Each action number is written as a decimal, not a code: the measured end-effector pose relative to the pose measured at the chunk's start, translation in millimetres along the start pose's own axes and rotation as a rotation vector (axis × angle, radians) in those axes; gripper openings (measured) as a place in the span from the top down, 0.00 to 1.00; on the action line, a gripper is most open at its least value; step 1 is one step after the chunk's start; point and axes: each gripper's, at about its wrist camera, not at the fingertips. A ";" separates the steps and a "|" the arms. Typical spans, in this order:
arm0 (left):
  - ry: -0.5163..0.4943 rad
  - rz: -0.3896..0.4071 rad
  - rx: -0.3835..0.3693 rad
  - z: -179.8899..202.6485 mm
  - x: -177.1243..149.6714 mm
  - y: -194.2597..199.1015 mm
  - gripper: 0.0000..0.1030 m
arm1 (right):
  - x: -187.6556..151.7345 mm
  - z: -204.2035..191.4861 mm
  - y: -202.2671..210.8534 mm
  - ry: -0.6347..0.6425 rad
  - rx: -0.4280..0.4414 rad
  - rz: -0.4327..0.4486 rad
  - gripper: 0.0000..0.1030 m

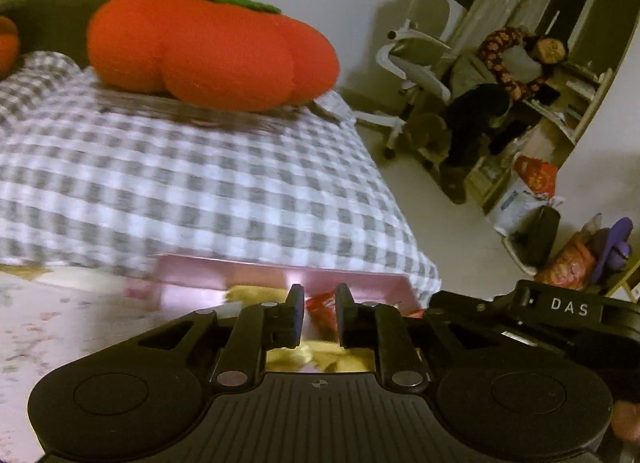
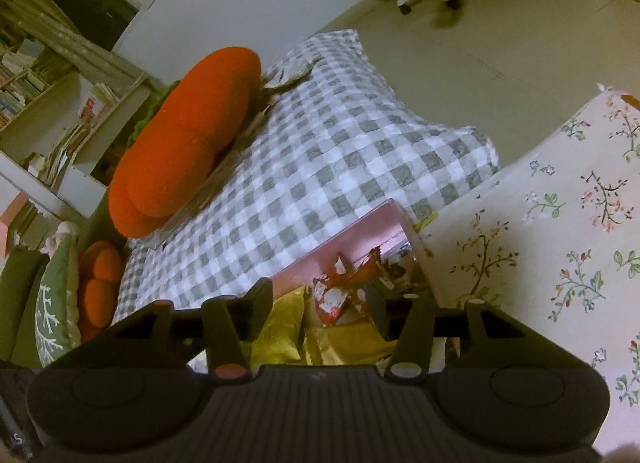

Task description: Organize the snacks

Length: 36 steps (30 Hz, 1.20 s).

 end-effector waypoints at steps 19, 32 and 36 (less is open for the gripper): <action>-0.192 -0.052 0.286 21.7 -90.9 126.5 0.48 | -70.0 -56.6 80.1 0.185 -0.106 -0.170 0.45; -0.244 0.025 0.357 25.2 -128.9 190.5 0.32 | -124.6 -87.0 132.6 0.434 -0.162 -0.080 0.33; -0.266 0.046 0.378 25.7 -135.5 198.4 0.27 | -143.0 -85.4 134.1 0.486 -0.166 -0.041 0.25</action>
Point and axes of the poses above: each gripper's, at about its wrist camera, not at the fingertips, and y roughly against the way its jaws point, z to its right, x to its top, and after that the axes turned 7 degrees about y, right-handed
